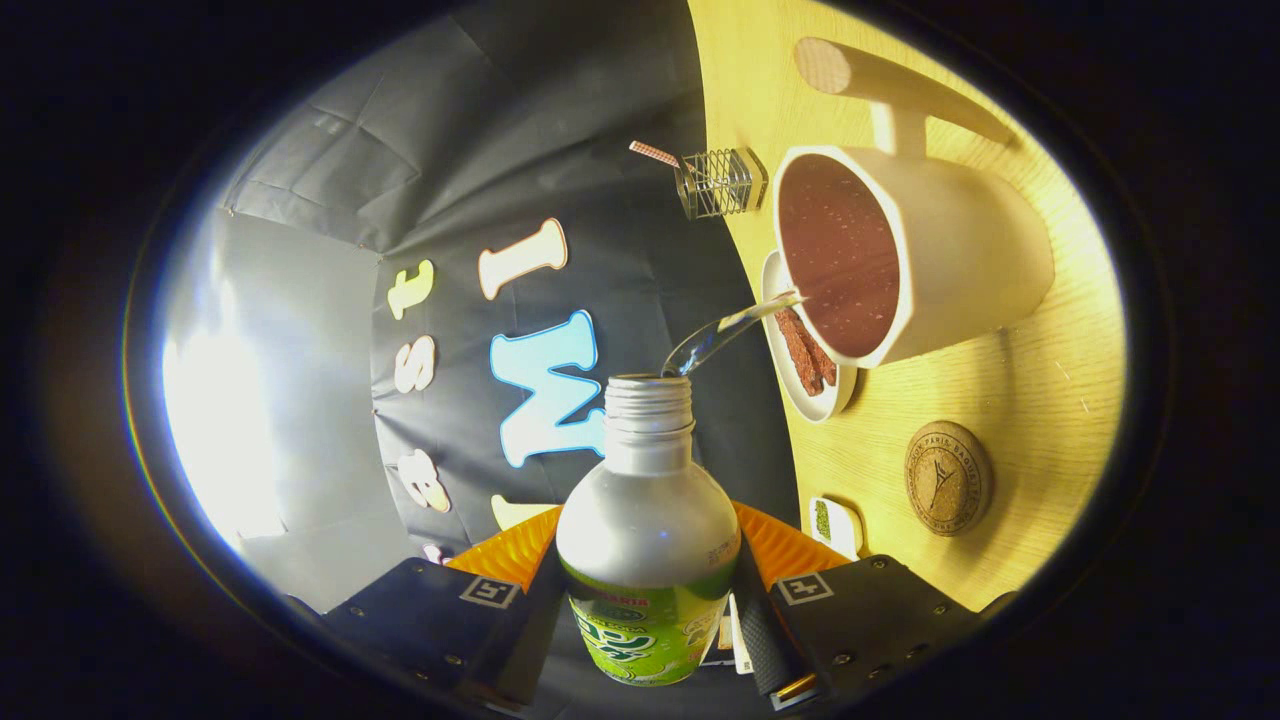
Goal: Take the bottle from table, then pour the juice into the cup, finally place the bottle on the coaster
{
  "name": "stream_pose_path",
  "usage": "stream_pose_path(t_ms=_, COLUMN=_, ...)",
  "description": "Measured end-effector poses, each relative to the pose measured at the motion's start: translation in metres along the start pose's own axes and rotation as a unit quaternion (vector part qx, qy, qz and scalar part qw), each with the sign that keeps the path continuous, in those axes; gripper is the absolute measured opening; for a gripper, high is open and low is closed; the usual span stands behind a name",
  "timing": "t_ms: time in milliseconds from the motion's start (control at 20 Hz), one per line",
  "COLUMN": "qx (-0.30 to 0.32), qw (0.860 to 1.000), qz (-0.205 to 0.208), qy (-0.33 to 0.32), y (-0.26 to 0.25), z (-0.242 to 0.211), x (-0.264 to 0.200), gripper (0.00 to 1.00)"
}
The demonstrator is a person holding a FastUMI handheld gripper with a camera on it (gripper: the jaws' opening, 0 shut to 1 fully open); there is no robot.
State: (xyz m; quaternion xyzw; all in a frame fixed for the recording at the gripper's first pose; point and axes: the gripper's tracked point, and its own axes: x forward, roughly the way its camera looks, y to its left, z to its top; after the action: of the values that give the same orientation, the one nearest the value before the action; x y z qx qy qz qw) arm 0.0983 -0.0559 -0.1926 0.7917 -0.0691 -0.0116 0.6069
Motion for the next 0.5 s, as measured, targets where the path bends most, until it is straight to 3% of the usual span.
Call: stream_pose_path(t_ms=500, qx=0.019, qw=1.000, qz=0.016, qy=-0.008, y=0.0098, z=0.0013, x=0.0017, gripper=0.78)
